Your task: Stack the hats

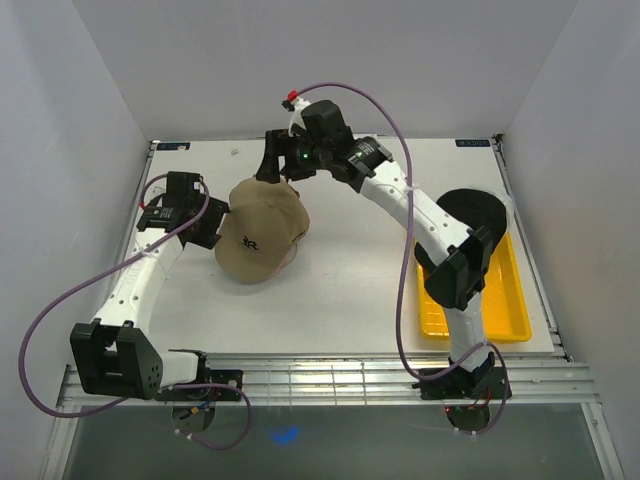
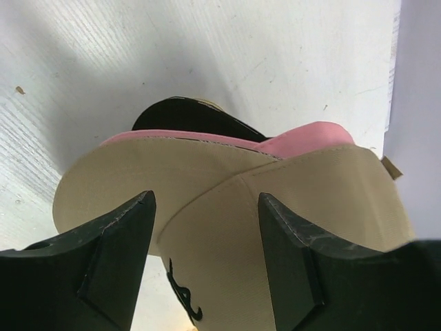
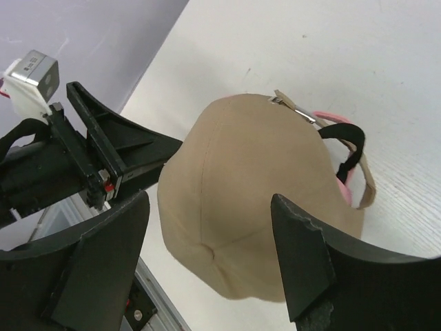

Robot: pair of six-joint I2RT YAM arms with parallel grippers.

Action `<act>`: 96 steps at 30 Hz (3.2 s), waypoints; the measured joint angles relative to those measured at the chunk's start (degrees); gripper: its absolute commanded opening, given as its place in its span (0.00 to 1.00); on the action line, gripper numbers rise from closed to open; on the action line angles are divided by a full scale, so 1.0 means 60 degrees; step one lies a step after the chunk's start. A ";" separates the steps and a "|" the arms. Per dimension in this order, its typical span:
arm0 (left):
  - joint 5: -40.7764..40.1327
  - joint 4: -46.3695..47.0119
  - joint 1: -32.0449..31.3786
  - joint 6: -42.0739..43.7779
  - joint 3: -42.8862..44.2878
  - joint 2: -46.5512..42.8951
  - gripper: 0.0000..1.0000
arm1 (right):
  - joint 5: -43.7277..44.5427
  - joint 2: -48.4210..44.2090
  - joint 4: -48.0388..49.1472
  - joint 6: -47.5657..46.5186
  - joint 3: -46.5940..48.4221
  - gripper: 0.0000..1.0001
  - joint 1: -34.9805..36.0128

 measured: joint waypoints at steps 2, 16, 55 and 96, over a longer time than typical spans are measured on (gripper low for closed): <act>0.0000 0.0142 0.0000 -0.0022 -0.0259 -0.0022 0.71 | 0.0055 0.0568 -0.0117 -0.0076 0.0441 0.77 0.0182; -0.0004 0.0546 -0.0845 -0.0648 -0.2164 -0.0310 0.70 | 0.0237 0.1286 -0.0346 -0.0426 0.0499 0.77 0.0375; 0.0033 -0.0852 -0.1133 0.1344 0.0805 -0.1960 0.80 | 0.3173 -0.3406 -0.1450 -0.1198 -0.2350 0.91 -0.0459; 0.4324 0.0113 -0.1180 0.4798 0.1581 -0.2025 0.83 | -0.0718 -0.3974 -0.1938 -0.0616 -0.7588 0.71 -1.0998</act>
